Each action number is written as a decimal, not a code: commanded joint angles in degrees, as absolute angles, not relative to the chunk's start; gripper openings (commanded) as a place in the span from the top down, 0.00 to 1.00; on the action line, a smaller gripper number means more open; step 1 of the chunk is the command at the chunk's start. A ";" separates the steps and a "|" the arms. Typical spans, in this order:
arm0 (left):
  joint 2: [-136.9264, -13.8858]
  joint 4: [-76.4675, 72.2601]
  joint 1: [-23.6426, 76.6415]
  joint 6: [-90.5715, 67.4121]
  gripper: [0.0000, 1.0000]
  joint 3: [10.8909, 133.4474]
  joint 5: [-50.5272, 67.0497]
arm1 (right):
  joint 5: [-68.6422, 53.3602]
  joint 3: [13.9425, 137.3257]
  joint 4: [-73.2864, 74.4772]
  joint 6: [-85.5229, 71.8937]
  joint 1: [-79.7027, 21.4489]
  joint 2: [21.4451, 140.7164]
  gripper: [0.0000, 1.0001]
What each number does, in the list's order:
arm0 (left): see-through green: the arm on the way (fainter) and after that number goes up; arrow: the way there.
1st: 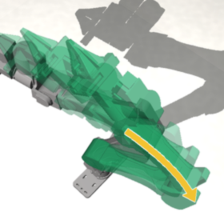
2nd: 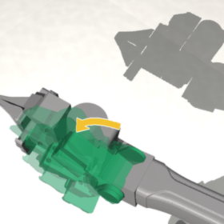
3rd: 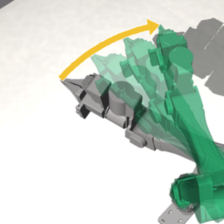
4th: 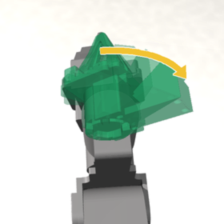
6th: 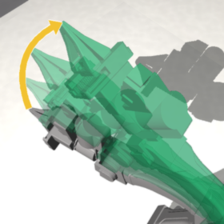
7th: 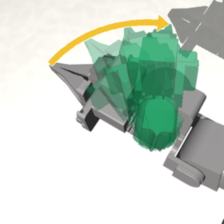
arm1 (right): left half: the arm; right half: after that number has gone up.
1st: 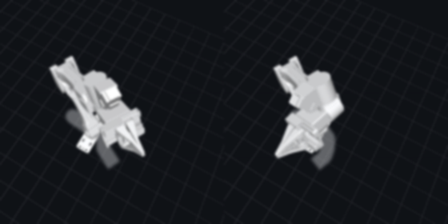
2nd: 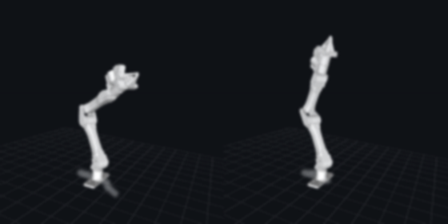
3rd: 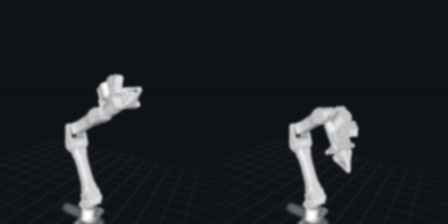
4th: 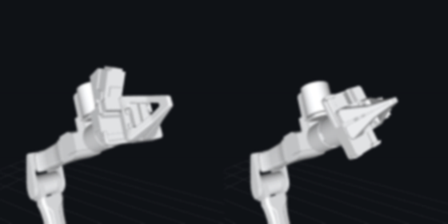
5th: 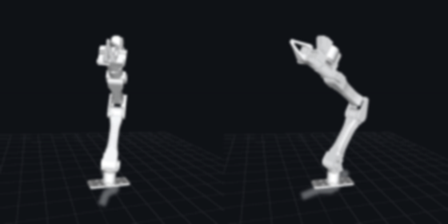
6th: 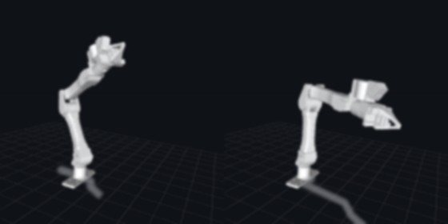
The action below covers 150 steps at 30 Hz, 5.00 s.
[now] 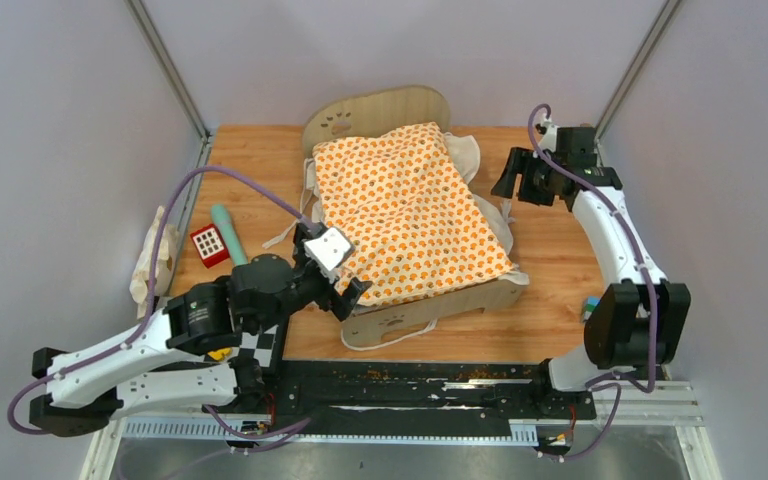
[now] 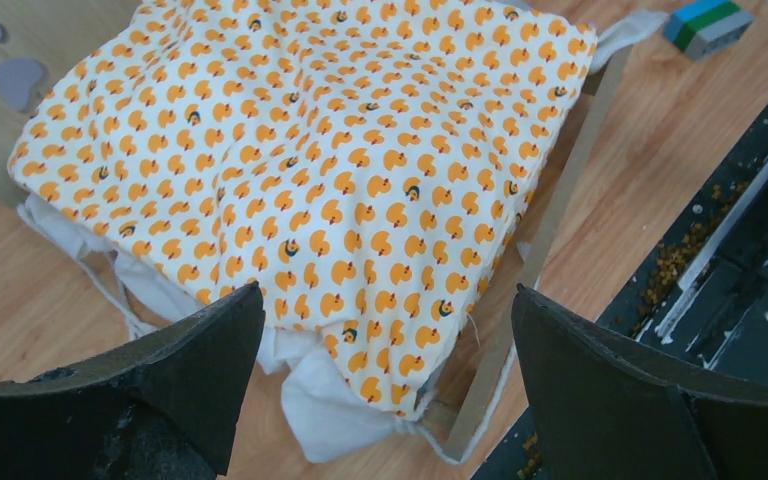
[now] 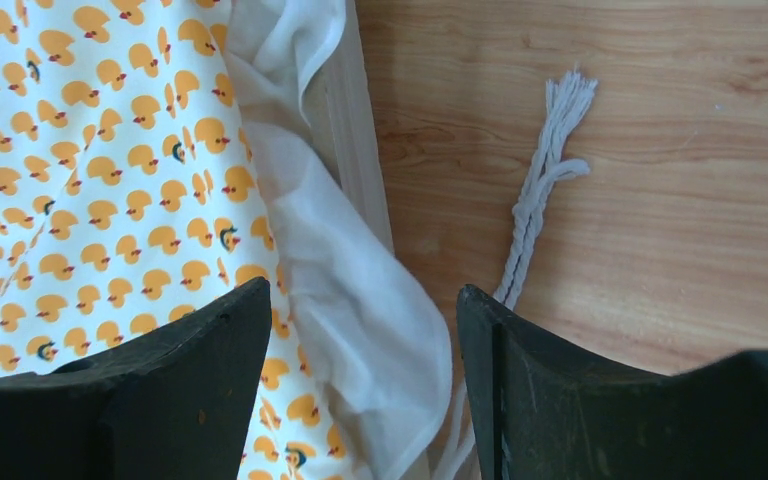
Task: Set up the pet bed
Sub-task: Adjust the bed frame at the center of the board.
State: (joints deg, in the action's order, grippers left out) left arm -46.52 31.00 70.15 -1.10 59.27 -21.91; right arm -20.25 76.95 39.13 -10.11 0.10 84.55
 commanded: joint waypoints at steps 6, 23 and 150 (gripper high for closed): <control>-36.38 31.23 70.46 -12.05 0.00 53.94 -25.76 | -22.36 87.23 35.27 -2.06 -4.66 97.26 0.33; -31.90 34.62 70.40 -15.37 0.01 50.99 -27.02 | -3.93 96.67 39.54 -0.26 -12.47 114.06 0.56; -133.51 24.66 60.70 4.54 0.36 120.20 1.39 | 23.03 75.81 59.99 -26.14 -13.71 30.86 0.44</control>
State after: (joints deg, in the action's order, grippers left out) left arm -133.58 23.88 62.15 6.57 118.28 -1.80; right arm 23.99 76.12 60.60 -27.09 -13.80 31.59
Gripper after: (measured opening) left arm 0.775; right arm 0.560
